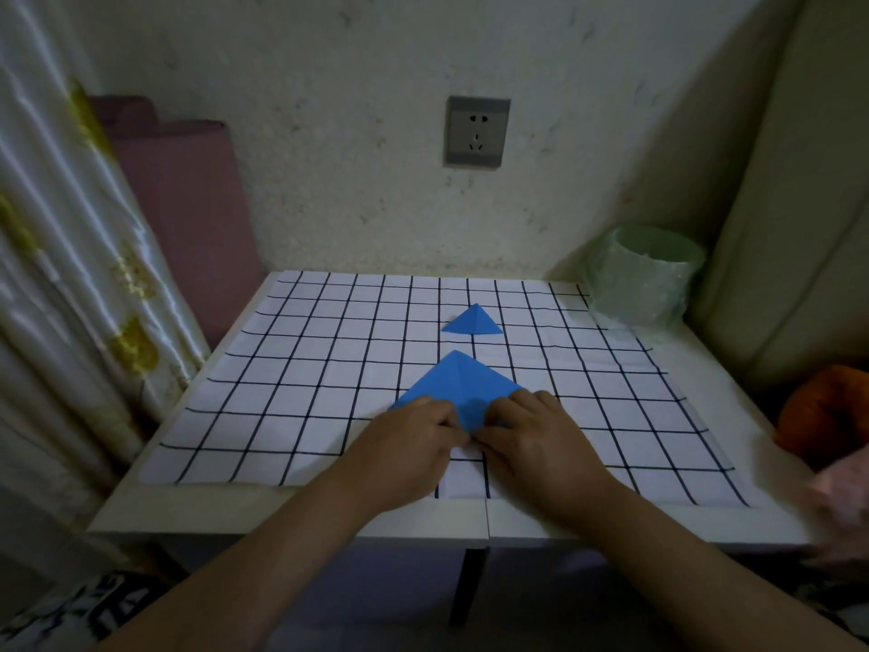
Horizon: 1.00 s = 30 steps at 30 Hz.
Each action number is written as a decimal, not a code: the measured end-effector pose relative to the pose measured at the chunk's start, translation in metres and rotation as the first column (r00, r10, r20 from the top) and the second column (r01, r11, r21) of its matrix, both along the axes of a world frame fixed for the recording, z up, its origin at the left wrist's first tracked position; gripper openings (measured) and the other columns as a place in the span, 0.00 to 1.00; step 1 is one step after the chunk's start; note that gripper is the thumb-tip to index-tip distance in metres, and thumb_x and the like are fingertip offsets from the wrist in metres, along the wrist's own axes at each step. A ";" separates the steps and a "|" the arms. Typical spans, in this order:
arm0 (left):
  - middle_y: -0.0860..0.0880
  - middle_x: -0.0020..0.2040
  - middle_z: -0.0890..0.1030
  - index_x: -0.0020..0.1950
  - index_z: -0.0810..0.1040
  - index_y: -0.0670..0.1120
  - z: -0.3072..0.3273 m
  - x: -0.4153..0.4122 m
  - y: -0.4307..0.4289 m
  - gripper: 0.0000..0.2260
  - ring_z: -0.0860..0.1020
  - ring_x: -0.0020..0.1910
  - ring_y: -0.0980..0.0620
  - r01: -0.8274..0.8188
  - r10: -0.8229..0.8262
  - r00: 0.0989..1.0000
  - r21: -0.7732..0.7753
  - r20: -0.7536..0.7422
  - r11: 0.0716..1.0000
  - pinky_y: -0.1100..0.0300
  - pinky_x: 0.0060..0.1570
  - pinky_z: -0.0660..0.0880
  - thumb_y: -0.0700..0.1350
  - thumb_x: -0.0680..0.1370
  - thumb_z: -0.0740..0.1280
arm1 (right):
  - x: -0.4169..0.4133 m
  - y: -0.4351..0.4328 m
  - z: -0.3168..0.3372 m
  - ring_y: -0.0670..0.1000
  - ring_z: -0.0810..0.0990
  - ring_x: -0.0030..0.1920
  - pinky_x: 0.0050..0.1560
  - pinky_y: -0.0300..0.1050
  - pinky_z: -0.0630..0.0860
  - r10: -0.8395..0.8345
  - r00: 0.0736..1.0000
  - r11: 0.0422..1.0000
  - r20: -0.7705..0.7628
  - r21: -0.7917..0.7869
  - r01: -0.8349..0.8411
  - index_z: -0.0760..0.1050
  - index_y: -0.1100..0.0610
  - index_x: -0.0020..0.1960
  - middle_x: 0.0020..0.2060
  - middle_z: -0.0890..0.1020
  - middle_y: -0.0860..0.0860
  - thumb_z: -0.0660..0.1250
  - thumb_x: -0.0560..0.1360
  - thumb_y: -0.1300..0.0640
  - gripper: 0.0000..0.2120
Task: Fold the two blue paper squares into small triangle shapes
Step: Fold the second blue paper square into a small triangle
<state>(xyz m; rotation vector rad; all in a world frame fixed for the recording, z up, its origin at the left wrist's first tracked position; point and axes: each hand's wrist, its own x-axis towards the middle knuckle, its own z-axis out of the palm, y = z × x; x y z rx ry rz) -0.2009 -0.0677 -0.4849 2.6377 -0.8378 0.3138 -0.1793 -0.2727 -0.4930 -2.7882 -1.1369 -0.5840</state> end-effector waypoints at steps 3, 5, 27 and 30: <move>0.54 0.55 0.79 0.63 0.81 0.50 0.000 -0.001 0.001 0.14 0.74 0.55 0.54 0.004 -0.003 1.000 0.004 -0.025 1.000 0.57 0.49 0.75 0.42 0.80 0.61 | -0.011 -0.004 0.002 0.51 0.77 0.47 0.49 0.50 0.73 -0.030 0.996 0.999 -0.079 0.017 0.031 0.83 0.49 0.53 0.47 0.81 0.47 0.58 0.78 0.51 0.15; 0.54 0.55 0.78 0.64 0.81 0.52 0.000 -0.002 0.002 0.15 0.74 0.55 0.54 0.009 -0.009 1.000 0.013 -0.026 1.000 0.57 0.49 0.75 0.44 0.80 0.61 | -0.015 -0.006 0.005 0.50 0.76 0.49 0.51 0.49 0.72 -0.069 0.989 0.997 -0.128 0.017 0.072 0.82 0.47 0.58 0.50 0.80 0.47 0.59 0.77 0.51 0.15; 0.56 0.50 0.70 0.71 0.73 0.56 -0.010 -0.004 -0.003 0.21 0.69 0.51 0.58 -0.029 0.031 0.999 0.058 -0.040 0.998 0.58 0.45 0.74 0.50 0.77 0.56 | -0.006 -0.026 0.014 0.48 0.73 0.33 0.48 0.48 0.71 -0.337 0.927 0.941 -0.165 -0.063 0.331 0.78 0.51 0.34 0.30 0.76 0.47 0.55 0.75 0.49 0.17; 0.56 0.50 0.70 0.70 0.73 0.57 -0.011 -0.003 -0.004 0.21 0.69 0.51 0.58 -0.039 0.040 0.999 0.061 -0.023 0.997 0.59 0.44 0.74 0.51 0.77 0.56 | -0.012 -0.023 0.011 0.48 0.75 0.42 0.49 0.47 0.72 -0.279 0.952 0.959 -0.129 0.022 0.284 0.81 0.50 0.44 0.41 0.78 0.48 0.56 0.73 0.48 0.16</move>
